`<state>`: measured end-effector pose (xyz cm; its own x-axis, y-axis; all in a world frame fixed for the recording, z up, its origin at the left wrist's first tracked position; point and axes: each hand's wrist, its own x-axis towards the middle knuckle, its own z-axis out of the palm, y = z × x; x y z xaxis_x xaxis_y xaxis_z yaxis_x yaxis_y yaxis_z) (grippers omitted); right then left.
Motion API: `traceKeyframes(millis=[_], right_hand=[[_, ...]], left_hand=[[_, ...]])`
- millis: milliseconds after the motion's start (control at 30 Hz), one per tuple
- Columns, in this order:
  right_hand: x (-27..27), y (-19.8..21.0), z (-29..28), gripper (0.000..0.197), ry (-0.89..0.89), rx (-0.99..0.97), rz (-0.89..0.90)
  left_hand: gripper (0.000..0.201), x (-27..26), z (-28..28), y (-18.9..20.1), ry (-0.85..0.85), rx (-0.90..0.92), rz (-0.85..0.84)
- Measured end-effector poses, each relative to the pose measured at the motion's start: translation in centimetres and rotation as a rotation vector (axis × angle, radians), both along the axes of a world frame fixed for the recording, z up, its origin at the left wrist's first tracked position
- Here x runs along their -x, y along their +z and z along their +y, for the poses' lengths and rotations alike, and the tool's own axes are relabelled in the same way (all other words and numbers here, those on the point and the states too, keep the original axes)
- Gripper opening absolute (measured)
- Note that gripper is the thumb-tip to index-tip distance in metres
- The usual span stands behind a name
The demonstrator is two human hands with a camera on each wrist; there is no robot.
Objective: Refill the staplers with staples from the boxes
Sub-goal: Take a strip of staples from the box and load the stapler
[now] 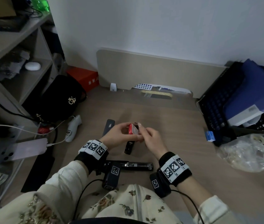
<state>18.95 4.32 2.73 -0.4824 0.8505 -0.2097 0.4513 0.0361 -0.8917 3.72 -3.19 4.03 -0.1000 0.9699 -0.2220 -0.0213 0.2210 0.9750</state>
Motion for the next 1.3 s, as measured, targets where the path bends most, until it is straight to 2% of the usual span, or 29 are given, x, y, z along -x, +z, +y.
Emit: traceKeyframes(millis=[67,167,267,333,400,533,600,700,833,1067,1300], right_hand=[[-0.3,0.3,0.1,0.044,-0.027,-0.032,0.073],[-0.4,0.9,-0.3,0.028,0.084,-0.021,0.179],[-0.4,0.8,-0.7,0.042,0.299,-0.142,0.144],[-0.4,0.6,-1.0,0.056,0.422,-0.216,0.120],[-0.4,0.5,-1.3,0.058,0.464,-0.268,0.118],[0.0,0.4,-1.1,0.049,0.422,-0.348,0.125],[0.1,0.8,-1.1,0.048,0.381,-0.364,0.105],[0.1,1.7,-1.1,0.043,0.279,-0.271,0.109],[0.3,1.8,-1.3,0.045,0.237,-0.182,0.160],[0.7,1.5,-1.2,0.046,0.203,-0.130,0.201],[0.8,1.3,-1.0,0.048,0.210,-0.056,0.237]], left_hand=[[0.033,0.2,-0.6,0.3,-0.049,0.023,-0.074],[0.066,0.6,-1.2,-0.7,-0.107,0.063,-0.221],[0.084,1.0,-1.9,-1.5,-0.141,0.090,-0.375],[0.087,1.4,-2.3,-1.7,-0.178,0.087,-0.416],[0.088,1.7,-2.6,-1.5,-0.213,0.081,-0.424],[0.089,2.0,-2.8,-1.3,-0.234,0.084,-0.427],[0.082,1.8,-2.7,-1.0,-0.181,0.105,-0.492],[0.077,2.2,-2.3,-1.3,-0.074,0.111,-0.654],[0.080,2.7,-2.5,-1.4,-0.059,0.090,-0.756],[0.057,3.0,-2.5,-1.6,0.011,0.093,-0.710],[0.052,3.0,-2.6,-2.1,0.029,0.087,-0.695]])
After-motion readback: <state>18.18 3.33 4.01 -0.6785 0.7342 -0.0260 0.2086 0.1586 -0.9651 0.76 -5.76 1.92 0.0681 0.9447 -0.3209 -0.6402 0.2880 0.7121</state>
